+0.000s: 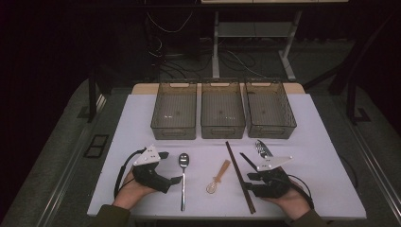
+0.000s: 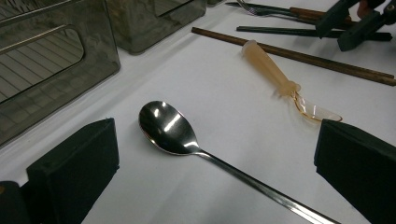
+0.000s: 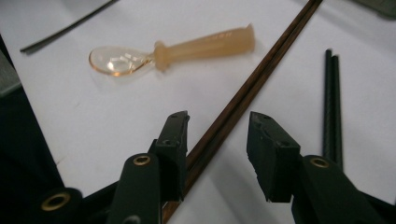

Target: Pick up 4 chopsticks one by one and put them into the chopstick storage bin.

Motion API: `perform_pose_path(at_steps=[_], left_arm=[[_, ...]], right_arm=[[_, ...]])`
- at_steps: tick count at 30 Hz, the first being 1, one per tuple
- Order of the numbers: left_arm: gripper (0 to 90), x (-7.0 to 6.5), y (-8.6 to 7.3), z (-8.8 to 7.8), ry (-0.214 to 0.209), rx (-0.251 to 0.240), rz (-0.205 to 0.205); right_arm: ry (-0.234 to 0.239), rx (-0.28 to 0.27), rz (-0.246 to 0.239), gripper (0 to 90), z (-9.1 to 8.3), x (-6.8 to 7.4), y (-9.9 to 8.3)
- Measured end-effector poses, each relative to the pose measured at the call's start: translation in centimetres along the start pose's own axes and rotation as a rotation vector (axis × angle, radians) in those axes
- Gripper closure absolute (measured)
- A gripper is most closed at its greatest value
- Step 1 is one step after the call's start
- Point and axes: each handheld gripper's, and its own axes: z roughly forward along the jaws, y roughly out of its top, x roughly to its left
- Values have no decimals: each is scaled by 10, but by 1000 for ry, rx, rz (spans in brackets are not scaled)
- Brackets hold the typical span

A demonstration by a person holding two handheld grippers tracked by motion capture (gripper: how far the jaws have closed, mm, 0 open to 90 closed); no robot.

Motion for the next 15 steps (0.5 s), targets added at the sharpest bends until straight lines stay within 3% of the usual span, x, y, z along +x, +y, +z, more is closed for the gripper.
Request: perform_pose_path(at_steps=[15], left_arm=[[0, 0, 0, 0, -1, 7, 5]], right_arm=[[-33, 77, -64, 590, 17, 13, -2]])
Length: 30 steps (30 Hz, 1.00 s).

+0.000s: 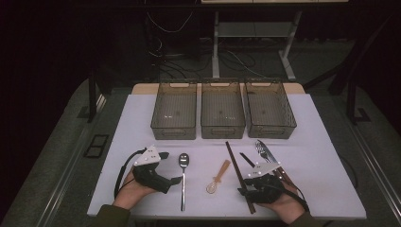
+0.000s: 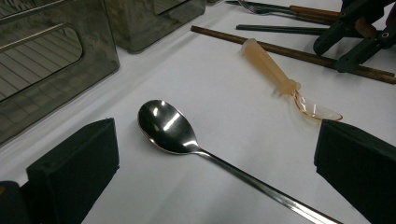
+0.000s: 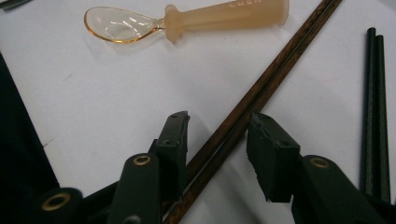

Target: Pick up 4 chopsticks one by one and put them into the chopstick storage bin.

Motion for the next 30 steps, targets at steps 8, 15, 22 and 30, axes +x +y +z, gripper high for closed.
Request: perform_pose_path(at_steps=[8, 15, 22, 30], left_arm=[[0, 0, 0, 0, -1, -2, 0], [0, 0, 0, 0, -2, -1, 0], [0, 0, 0, 0, -4, 1, 0], [0, 0, 0, 0, -4, 0, 0]], right_arm=[[-26, 10, -29, 650, -1, 0, 0], [-42, 23, -27, 666, -3, -5, -1], [-62, 35, -9, 681, -7, -12, -3], [-70, 49, -9, 704, -10, -17, -4]])
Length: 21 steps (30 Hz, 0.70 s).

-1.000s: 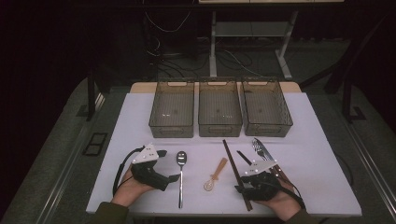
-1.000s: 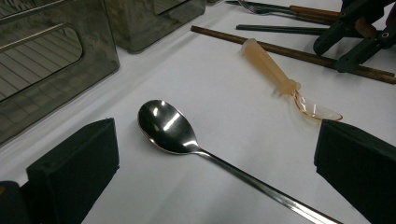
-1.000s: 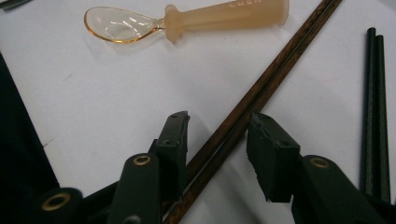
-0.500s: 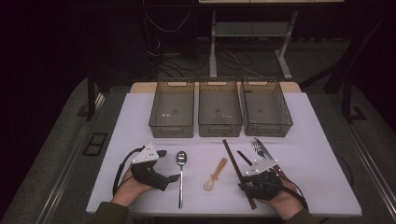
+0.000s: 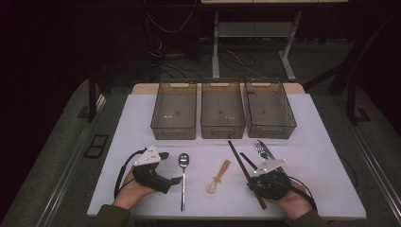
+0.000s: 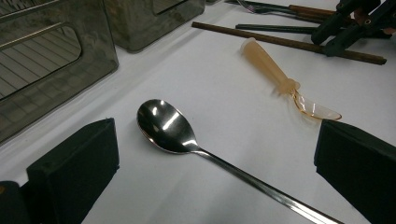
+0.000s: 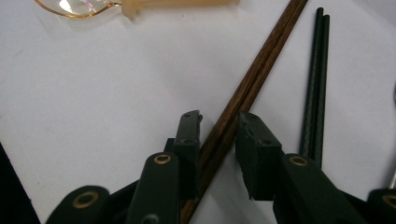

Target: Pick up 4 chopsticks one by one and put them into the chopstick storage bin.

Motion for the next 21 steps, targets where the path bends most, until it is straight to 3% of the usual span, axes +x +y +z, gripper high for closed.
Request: perform_pose_path(at_steps=[21], left_arm=[[0, 0, 0, -1, 6, -1, -2]], right_arm=[[-4, 34, 0, 740, -12, -12, -12]])
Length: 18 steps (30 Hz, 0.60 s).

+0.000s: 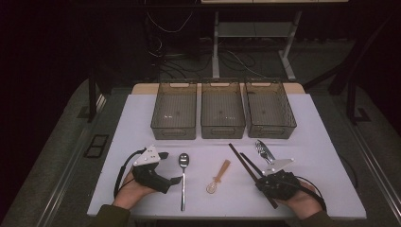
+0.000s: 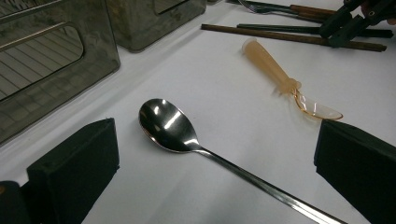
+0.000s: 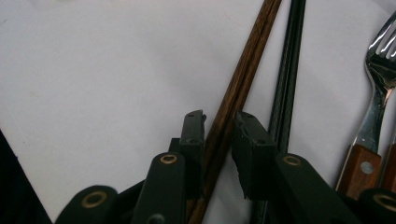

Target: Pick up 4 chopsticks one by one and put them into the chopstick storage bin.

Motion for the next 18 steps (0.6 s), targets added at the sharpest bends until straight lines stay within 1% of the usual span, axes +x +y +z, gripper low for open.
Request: perform_pose_path(at_steps=[4, 5, 6, 8, 9, 11, 12, 13, 14, 18], left_arm=[[0, 0, 0, 0, 0, 0, 0], [0, 0, 0, 0, 0, 0, 1], [0, 0, 0, 0, 0, 0, 2], [0, 0, 0, 0, 0, 0, 0], [0, 1, 0, 0, 0, 3, 0], [0, 1, 0, 1, 0, 6, -1], [0, 1, 0, 1, 1, 6, 0], [0, 0, 0, 1, 1, 5, 2], [0, 0, 0, 1, 1, 5, 3], [0, 0, 0, 1, 0, 7, 1]], right_arm=[[1, 4, 1, 735, 0, 0, 0], [7, 0, 0, 721, 0, 0, 1], [10, -14, 4, 688, -2, 0, 2], [8, -24, 9, 679, -4, 0, 4], [12, -60, 24, 669, -7, -2, 10], [20, -90, 46, 676, -7, -6, 19], [20, -90, 46, 676, -7, -6, 19], [23, -116, 53, 691, -3, -10, 30], [23, -116, 53, 691, -3, -10, 30], [25, -147, 86, 721, 8, -20, 50]])
